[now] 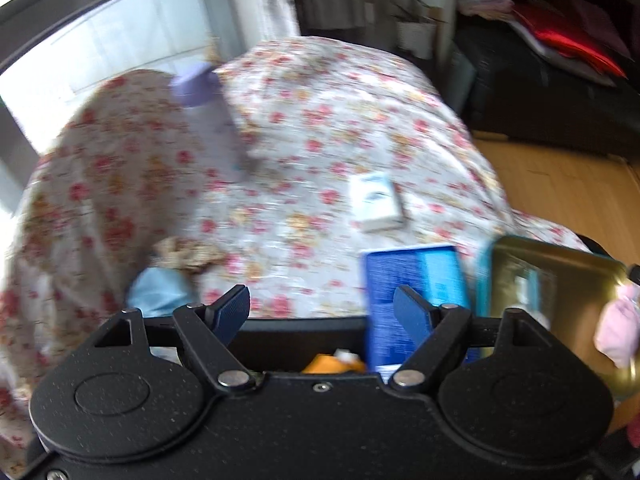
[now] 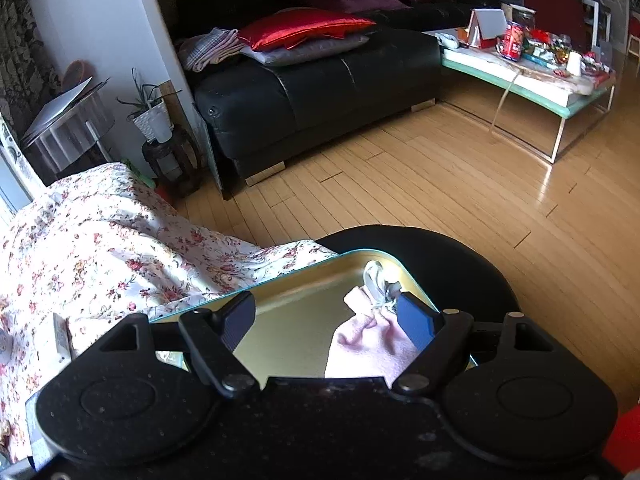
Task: Organize soft objects
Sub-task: 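Release the pink pouch into the gold tray while the left gripper drops the sponge there, then move the left gripper to the blue face mask and grasp it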
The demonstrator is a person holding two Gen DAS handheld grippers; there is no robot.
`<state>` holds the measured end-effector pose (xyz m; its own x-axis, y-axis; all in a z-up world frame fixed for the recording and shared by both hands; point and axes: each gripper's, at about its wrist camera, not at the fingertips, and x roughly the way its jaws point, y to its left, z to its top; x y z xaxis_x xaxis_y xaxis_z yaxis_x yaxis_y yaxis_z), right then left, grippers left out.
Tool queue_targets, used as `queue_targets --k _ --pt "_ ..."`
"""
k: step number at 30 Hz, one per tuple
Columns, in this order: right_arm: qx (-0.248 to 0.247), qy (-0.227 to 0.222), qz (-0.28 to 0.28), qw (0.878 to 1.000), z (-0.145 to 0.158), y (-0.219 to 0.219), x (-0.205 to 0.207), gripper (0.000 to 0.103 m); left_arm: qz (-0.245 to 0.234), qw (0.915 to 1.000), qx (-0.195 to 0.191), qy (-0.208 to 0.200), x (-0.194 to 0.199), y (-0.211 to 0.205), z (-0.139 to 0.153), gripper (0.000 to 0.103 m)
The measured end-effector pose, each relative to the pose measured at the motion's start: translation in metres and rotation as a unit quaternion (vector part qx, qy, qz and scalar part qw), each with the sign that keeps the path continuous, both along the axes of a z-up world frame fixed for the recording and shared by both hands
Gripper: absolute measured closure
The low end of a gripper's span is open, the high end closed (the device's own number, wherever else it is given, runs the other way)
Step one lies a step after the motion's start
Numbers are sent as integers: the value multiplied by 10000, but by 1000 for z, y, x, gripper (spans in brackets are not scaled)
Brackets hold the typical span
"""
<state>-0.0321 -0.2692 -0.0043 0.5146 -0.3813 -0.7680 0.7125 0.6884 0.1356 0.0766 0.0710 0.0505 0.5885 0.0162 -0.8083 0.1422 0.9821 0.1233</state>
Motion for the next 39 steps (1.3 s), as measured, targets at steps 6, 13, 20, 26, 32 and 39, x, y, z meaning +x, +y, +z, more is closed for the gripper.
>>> queue_targets --k 6,13,20,26,32,39 --pt "-180 43 102 9998 3 7 4 25 632 9968 346 -340 7 55 8 13" --pt "-455 166 221 9986 4 16 11 25 970 9911 698 -587 16 109 9 12" --pt "-851 299 414 9951 7 32 17 25 1131 9920 499 -262 36 152 -13 11" --pt "-1172 382 644 9903 11 50 22 24 1225 9923 156 3 49 171 -36 11" --pt "-1185 390 806 9889 14 56 22 23 1480 9883 -350 131 65 186 -48 11" --pt "-1198 460 850 9881 16 59 22 23 1551 9851 -458 592 90 192 -70 12"
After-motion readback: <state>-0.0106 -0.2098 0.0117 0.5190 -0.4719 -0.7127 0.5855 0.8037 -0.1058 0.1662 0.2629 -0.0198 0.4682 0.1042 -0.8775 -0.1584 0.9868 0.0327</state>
